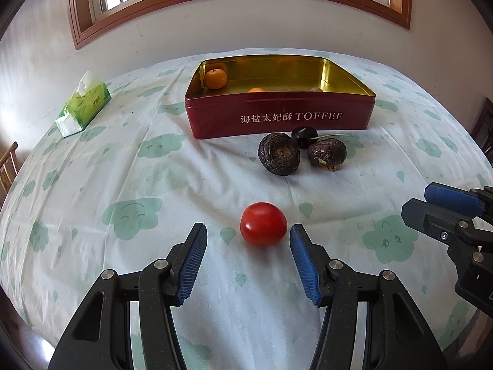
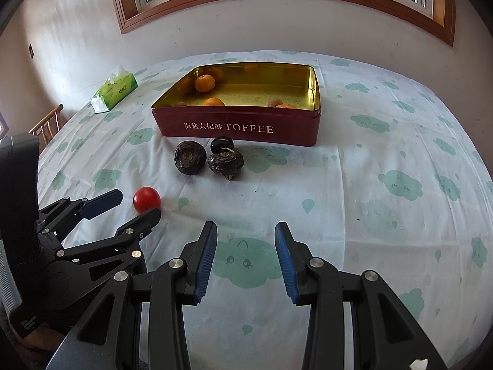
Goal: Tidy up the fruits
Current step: 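Close the left tool on the red tomato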
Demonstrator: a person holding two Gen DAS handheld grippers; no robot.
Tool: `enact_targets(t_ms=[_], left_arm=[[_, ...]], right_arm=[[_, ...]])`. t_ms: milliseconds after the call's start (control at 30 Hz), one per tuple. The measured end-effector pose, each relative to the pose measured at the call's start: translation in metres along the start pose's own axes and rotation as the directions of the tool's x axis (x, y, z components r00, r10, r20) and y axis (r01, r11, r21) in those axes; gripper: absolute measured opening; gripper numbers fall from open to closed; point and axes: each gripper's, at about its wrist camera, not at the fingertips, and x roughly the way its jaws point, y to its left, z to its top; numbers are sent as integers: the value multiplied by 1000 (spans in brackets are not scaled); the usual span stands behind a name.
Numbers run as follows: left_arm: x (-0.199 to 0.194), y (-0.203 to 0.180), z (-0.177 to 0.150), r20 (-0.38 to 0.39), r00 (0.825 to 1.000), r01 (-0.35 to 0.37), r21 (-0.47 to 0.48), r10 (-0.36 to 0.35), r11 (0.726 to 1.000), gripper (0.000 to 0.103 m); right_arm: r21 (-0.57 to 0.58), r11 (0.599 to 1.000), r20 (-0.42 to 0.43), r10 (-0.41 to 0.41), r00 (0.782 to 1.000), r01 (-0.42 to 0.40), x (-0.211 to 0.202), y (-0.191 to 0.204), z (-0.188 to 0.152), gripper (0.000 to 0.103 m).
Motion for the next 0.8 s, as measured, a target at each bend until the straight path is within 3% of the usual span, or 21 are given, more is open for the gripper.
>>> enact_targets(t_ms=[433, 800], left_arm=[[7, -3, -1, -9, 999, 37, 9, -37, 999, 37], [8, 3, -1, -13, 998, 57, 1, -57, 998, 35]], right_arm=[[2, 1000, -13, -11, 1000, 11, 6, -4, 1, 37], [4, 1000, -17, -13, 1000, 13, 7, -4, 0, 37]])
